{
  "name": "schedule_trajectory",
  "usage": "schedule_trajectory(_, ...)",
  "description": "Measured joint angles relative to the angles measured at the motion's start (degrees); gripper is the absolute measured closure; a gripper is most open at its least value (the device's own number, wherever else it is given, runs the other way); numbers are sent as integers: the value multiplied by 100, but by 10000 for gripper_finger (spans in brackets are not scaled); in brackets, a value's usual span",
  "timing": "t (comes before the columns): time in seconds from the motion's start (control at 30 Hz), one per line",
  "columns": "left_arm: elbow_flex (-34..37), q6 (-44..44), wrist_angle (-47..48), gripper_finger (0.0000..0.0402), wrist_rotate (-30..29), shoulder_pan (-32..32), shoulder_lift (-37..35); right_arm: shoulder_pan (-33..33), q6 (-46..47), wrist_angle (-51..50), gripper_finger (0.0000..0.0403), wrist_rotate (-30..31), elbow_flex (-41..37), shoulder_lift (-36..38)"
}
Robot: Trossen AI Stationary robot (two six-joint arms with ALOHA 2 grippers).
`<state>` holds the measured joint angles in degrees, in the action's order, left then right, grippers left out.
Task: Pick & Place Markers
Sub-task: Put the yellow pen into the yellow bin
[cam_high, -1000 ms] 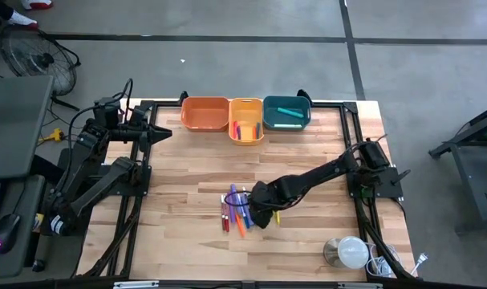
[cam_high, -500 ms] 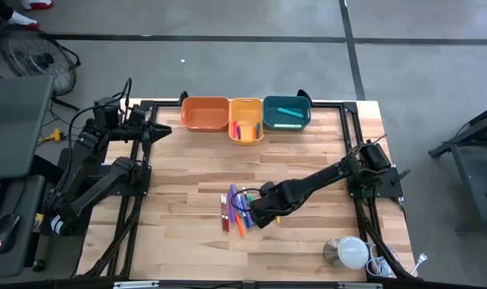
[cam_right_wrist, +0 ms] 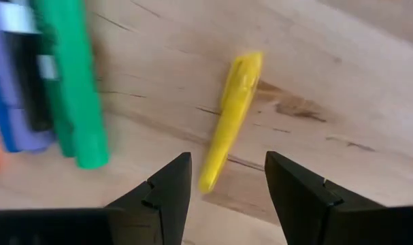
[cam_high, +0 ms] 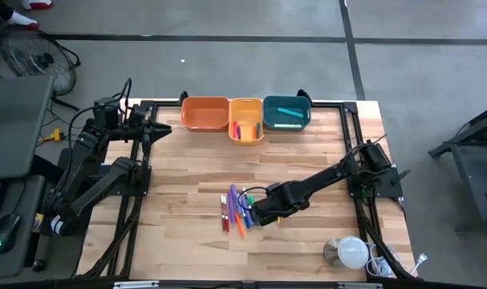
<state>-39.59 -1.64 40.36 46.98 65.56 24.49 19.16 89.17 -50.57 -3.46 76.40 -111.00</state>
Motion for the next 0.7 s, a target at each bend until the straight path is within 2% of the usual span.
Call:
schedule_trajectory(0.4,0,52,-37,314,-11,0,0,-9,391,1050,226,-63,-663,21)
schedule_trajectory(0.7,0,49,-37,314,-22,-2,2,-49,296,1146,233,-105,-966,36)
